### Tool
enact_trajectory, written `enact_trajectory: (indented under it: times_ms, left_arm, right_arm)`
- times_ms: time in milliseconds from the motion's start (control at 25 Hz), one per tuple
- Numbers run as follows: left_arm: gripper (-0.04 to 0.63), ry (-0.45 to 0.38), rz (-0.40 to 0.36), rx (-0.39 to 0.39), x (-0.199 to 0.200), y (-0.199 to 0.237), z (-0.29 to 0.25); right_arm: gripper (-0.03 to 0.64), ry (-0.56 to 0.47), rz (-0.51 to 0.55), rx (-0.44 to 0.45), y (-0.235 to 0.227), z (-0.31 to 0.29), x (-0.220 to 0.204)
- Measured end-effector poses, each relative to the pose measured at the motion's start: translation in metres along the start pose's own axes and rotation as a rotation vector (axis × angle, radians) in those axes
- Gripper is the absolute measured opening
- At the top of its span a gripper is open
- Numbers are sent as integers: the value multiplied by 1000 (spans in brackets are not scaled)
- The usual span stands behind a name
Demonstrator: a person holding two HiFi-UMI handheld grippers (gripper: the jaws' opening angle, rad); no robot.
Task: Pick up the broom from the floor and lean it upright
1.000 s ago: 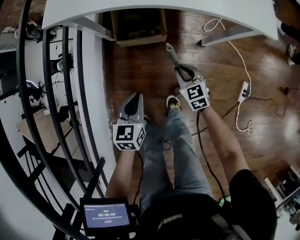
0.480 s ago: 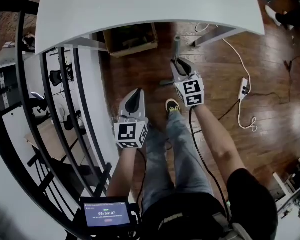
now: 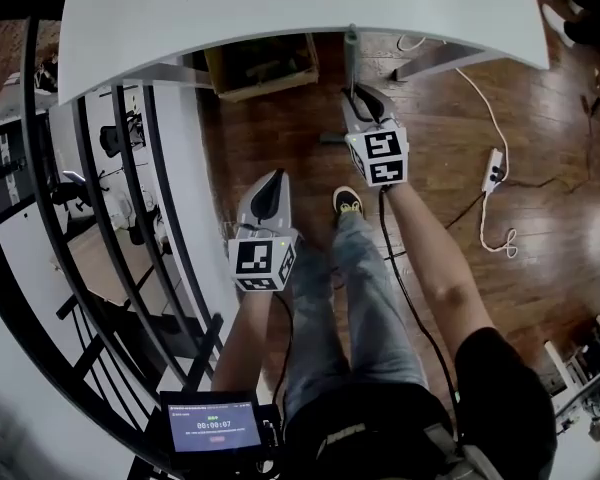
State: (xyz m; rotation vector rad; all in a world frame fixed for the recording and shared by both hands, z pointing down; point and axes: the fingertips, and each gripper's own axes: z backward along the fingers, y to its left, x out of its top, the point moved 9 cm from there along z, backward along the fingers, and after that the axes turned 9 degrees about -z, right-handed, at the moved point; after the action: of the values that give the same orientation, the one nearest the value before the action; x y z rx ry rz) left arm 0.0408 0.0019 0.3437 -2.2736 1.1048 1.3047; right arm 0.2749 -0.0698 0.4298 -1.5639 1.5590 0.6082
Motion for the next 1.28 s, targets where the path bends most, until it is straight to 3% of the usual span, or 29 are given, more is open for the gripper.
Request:
enact_trajectory:
  times_ms: [600, 760, 1280]
  left_arm:
    - [13, -6, -2, 5, 0, 2, 10]
    - [12, -9, 3, 8, -3, 2, 15]
    - [12, -4, 22, 21, -8, 13, 21]
  right_arm:
    - [105, -24, 24, -53, 6, -1, 0]
    - [158, -17, 21, -48, 5, 0, 0]
    - [170, 14, 58, -20, 16, -11, -1]
